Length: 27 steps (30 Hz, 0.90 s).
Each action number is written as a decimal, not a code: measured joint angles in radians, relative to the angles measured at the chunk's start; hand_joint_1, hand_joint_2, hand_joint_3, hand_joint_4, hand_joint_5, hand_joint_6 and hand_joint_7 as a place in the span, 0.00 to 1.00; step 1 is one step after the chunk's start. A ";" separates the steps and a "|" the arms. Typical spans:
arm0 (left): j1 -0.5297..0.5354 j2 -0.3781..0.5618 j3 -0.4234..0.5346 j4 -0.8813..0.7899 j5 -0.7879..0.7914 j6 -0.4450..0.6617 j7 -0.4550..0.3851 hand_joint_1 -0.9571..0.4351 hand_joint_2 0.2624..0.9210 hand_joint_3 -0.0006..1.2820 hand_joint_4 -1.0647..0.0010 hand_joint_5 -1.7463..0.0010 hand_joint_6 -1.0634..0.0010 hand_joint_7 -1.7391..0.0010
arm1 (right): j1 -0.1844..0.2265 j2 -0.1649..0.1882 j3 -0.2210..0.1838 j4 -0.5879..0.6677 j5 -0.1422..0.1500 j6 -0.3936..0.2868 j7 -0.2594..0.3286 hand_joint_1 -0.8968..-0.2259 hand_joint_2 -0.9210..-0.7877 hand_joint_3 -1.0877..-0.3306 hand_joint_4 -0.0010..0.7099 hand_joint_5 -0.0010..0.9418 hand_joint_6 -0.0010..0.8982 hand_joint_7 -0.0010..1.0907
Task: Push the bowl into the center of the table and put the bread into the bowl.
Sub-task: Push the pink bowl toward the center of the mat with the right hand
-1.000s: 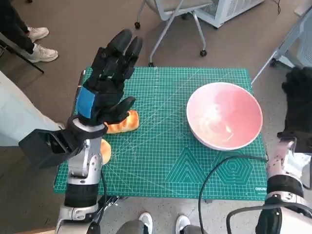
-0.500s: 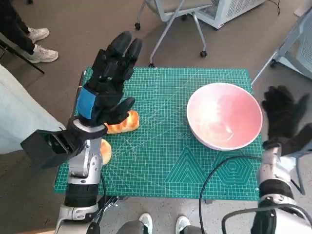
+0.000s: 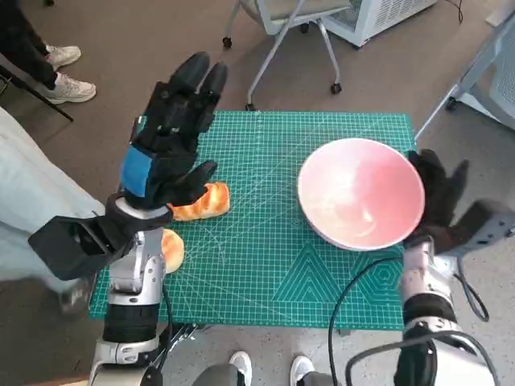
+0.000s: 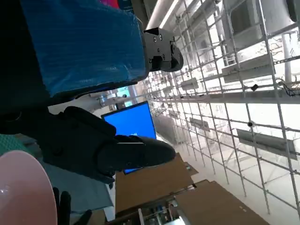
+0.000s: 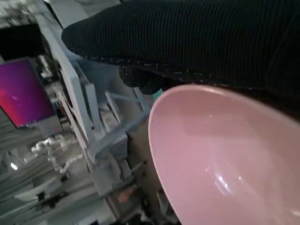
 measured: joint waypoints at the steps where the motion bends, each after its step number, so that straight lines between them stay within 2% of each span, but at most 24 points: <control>1: 0.003 0.002 0.001 -0.001 0.000 0.000 0.000 0.23 1.00 0.31 0.90 1.00 1.00 0.79 | -0.006 0.008 -0.001 0.000 0.000 0.004 0.003 0.45 0.00 0.29 0.18 0.02 0.22 0.18; 9: 0.019 0.015 0.009 -0.007 0.001 -0.002 0.003 0.23 1.00 0.31 0.90 1.00 1.00 0.79 | -0.037 0.053 0.006 0.000 -0.009 0.011 0.021 0.39 0.00 0.35 0.21 0.02 0.22 0.18; 19: 0.043 0.029 0.024 -0.026 0.002 -0.012 0.016 0.24 1.00 0.32 0.90 1.00 1.00 0.81 | -0.052 0.080 0.019 0.003 -0.016 0.020 0.024 0.41 0.00 0.34 0.23 0.02 0.25 0.18; 27: 0.052 0.033 0.027 -0.047 0.002 -0.012 0.035 0.24 1.00 0.31 0.90 1.00 0.99 0.81 | -0.072 0.107 0.046 0.005 -0.051 0.021 0.022 0.43 0.00 0.29 0.21 0.00 0.24 0.16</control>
